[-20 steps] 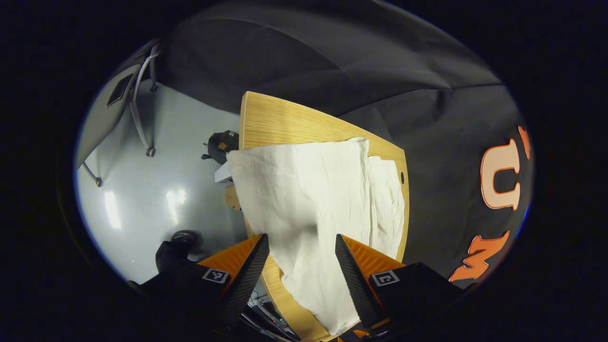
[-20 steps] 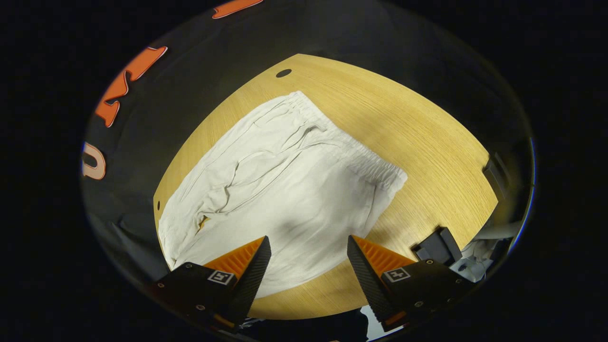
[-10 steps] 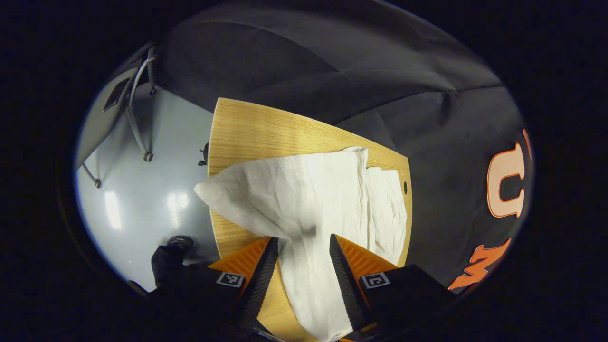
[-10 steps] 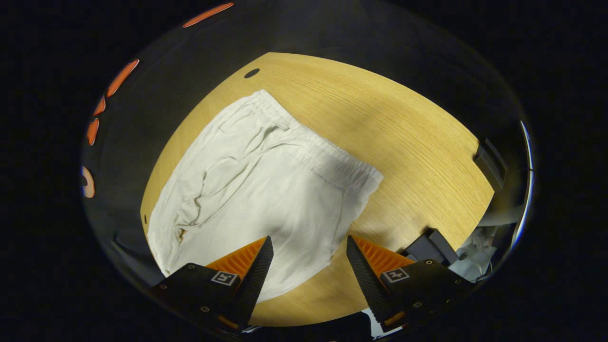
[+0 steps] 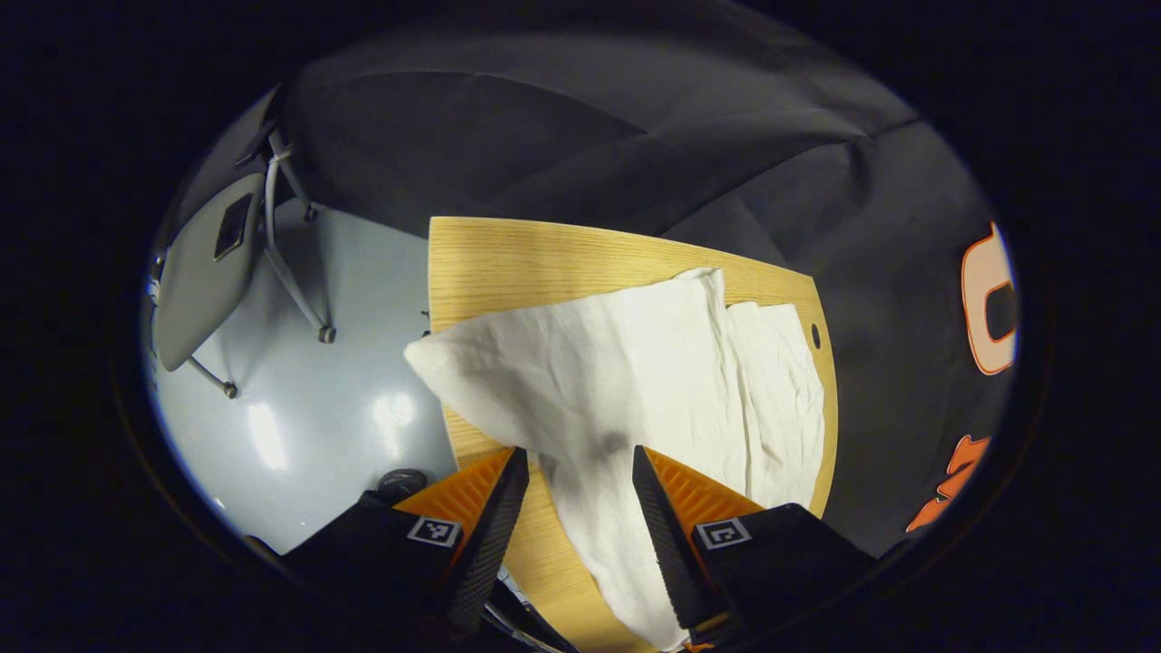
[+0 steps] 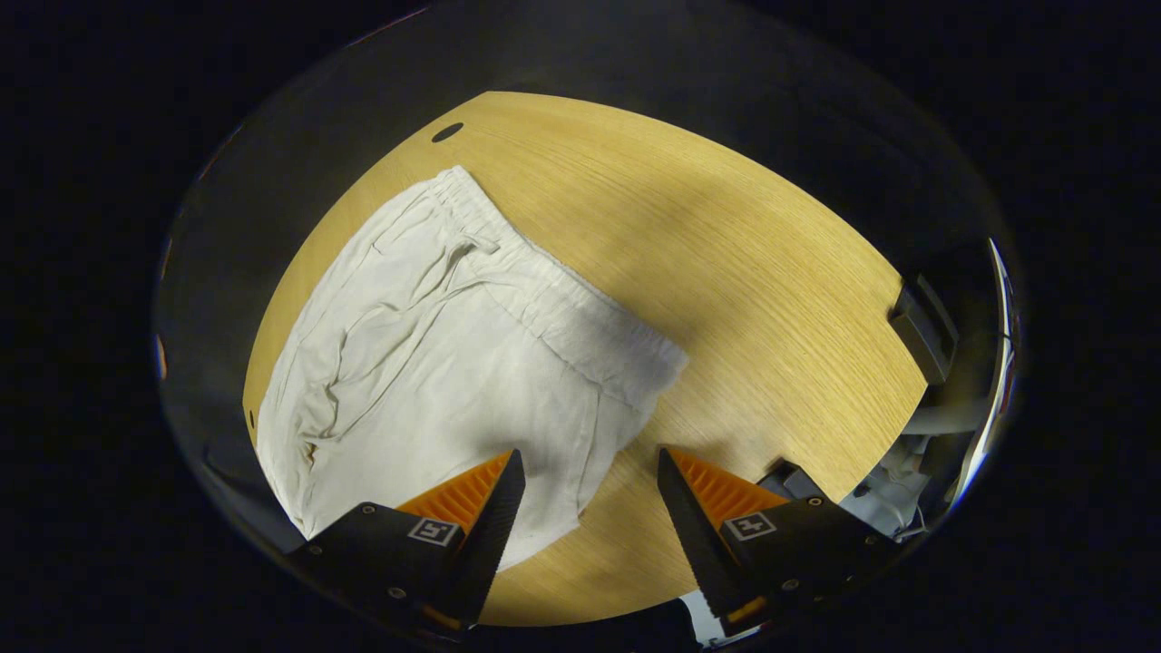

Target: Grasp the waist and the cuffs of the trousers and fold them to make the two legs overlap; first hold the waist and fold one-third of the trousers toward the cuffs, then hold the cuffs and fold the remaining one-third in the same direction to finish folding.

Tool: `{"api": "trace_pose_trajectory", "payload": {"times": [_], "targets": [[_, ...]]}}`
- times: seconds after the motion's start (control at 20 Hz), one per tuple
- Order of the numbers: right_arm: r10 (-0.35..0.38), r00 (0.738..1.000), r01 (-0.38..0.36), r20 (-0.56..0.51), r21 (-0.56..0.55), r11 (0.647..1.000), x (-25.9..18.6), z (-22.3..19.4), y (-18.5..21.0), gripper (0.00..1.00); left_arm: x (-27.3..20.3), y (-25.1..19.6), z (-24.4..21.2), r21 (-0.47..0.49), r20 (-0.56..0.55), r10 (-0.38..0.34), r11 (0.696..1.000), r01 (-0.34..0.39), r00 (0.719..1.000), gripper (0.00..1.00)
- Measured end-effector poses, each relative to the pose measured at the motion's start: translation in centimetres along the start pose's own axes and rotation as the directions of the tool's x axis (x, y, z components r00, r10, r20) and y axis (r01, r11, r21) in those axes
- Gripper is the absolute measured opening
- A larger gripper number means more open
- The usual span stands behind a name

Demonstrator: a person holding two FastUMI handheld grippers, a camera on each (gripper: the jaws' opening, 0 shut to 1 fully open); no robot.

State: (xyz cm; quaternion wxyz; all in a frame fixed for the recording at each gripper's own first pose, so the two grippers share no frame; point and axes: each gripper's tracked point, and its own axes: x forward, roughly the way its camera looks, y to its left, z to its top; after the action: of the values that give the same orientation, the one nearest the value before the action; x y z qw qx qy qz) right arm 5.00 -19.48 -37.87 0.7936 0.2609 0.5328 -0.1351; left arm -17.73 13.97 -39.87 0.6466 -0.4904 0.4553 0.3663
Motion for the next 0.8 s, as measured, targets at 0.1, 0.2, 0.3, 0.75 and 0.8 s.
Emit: {"api": "trace_pose_trajectory", "payload": {"times": [0.1, 0.2, 0.3, 0.75, 0.8], "targets": [[-0.01, 1.0, 0.01, -0.004, -0.004, 1.0, 0.2, 0.5, 0.4, 0.86, 0.7, -0.8, 0.4, 0.01, 0.006, 0.002, 1.0, -0.002, 1.0, 0.79], [-0.049, 0.999, 0.049, -0.011, 0.02, 0.999, 0.6, 0.8, 0.3, 0.75, 1.0, -1.3, 0.7, 0.019, 0.001, 0.004, 1.0, -0.004, 1.0, 0.77], [-0.122, 0.992, 0.123, -0.019, 0.026, 0.992, 0.8, 0.8, -0.5, 0.57, 1.1, -1.2, 0.7, 0.044, -0.011, 0.016, 0.999, -0.015, 1.0, 0.56], [0.036, 0.998, -0.044, 0.057, 0.15, 0.988, 0.3, 1.3, 1.2, 0.01, 1.5, -2.4, 1.0, 0.229, -0.078, -0.111, 0.965, 0.126, 0.991, 0.07], [0.059, 0.994, -0.075, 0.095, 0.178, 0.981, -0.3, 1.9, 1.2, 0.01, 1.0, -3.7, 1.3, 0.229, -0.084, -0.162, 0.957, 0.177, 0.983, 0.09]]}}
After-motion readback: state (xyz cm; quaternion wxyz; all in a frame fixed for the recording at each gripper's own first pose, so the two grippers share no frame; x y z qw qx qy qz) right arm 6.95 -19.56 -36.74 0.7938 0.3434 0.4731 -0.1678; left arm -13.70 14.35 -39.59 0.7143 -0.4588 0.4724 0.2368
